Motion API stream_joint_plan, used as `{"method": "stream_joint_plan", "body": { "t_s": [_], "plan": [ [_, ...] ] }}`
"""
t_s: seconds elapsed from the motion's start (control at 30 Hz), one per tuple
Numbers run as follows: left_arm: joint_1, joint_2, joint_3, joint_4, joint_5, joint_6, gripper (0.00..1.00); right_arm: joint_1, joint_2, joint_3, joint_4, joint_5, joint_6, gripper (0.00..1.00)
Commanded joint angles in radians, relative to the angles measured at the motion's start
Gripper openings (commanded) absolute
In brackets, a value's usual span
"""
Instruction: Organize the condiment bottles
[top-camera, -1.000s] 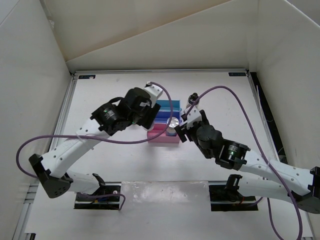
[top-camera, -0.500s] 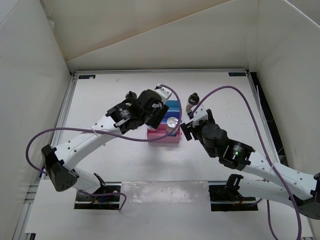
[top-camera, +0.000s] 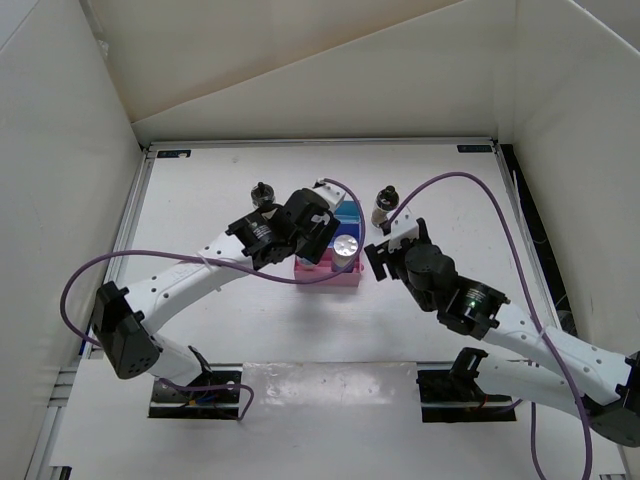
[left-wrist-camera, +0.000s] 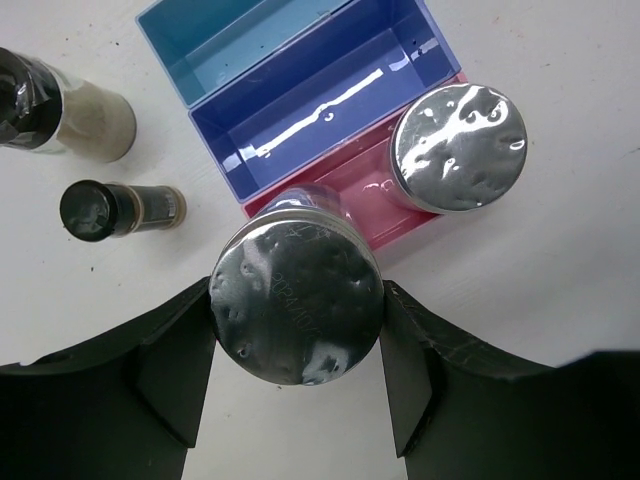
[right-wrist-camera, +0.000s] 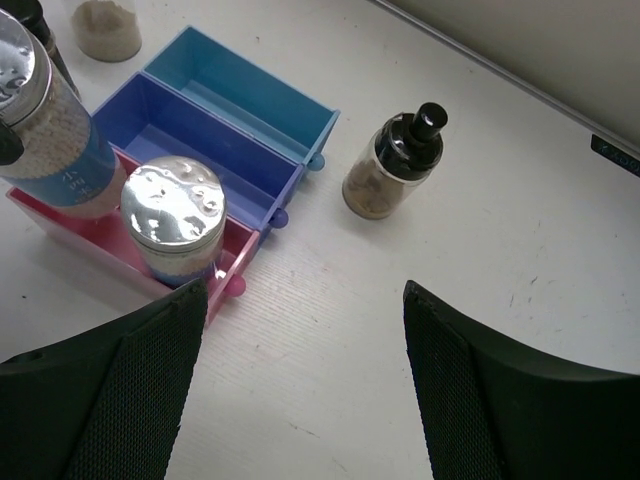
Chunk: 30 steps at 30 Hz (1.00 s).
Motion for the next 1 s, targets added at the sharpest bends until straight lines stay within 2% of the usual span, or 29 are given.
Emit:
{"method": "stream_joint_plan", "body": {
  "t_s": [0.0, 0.5, 0.97],
  "plan": [
    [0.009, -0.017, -0.010, 0.098, 0.007, -0.027, 0.00, -0.015, -0.016, -0.012, 0.002, -0.019, 0.022, 0.81],
    [0.048, 0.034, -0.102, 0.188, 0.045, -0.065, 0.00, -0.045, -0.028, -0.029, -0.013, -0.034, 0.032, 0.81],
    [0.074, 0.061, -0.122, 0.204, 0.070, -0.087, 0.00, -0.087, -0.019, -0.030, -0.007, -0.072, 0.035, 0.81]
  ]
}}
